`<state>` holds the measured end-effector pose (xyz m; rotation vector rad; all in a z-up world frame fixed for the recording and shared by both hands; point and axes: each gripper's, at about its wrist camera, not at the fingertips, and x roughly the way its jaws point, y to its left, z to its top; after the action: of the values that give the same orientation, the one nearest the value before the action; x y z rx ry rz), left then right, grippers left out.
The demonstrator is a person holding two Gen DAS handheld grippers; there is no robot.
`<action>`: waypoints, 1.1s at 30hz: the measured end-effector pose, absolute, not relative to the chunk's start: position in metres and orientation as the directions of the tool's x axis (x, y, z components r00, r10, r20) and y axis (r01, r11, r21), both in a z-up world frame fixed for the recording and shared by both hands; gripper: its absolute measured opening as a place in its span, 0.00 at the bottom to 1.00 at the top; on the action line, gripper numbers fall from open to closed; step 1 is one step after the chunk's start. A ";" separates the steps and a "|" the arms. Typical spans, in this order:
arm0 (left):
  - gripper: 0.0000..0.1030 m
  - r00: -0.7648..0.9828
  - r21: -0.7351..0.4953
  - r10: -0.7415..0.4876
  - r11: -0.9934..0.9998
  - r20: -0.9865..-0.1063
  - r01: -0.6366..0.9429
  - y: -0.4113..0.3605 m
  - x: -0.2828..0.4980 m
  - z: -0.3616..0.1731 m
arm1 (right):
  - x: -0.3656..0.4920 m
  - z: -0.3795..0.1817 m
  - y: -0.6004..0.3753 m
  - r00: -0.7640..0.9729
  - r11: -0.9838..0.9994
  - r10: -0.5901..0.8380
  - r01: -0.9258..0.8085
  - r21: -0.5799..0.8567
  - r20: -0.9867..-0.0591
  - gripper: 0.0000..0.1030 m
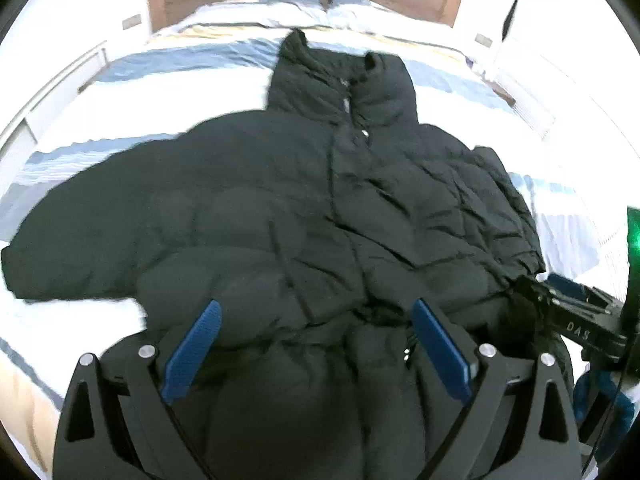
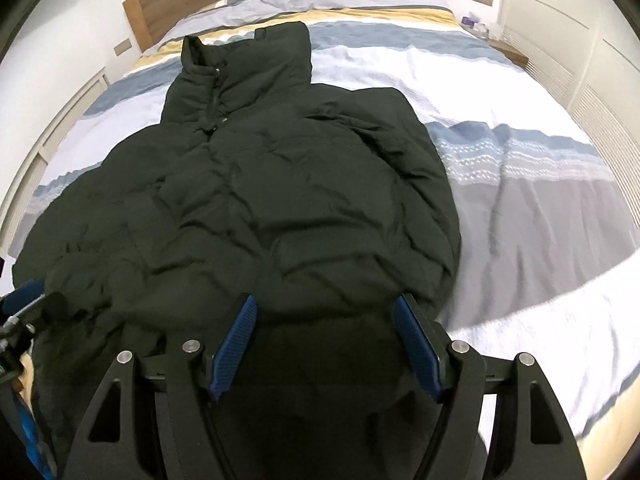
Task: Fold large clothes
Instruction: 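Grasp the other sleeve cuff with the left gripper and lift it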
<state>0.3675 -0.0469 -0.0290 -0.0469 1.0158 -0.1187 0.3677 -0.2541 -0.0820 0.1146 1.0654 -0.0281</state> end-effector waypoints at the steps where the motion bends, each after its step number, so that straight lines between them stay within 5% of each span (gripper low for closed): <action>1: 0.95 0.530 -0.094 -0.117 0.993 -0.840 0.070 -0.039 0.364 -0.023 | 0.363 -0.080 -0.254 0.481 0.993 0.031 0.083 0.080 -0.876 0.69; 33: 0.94 0.550 -0.109 0.086 0.944 -0.831 -0.312 0.209 0.300 0.005 | 0.357 -0.031 -0.123 0.433 0.997 0.046 0.039 0.070 -0.900 0.69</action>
<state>0.3002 0.2091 0.0048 -0.2568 0.9628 0.2385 0.3573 -0.1234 -0.0314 0.0848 1.1239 0.0043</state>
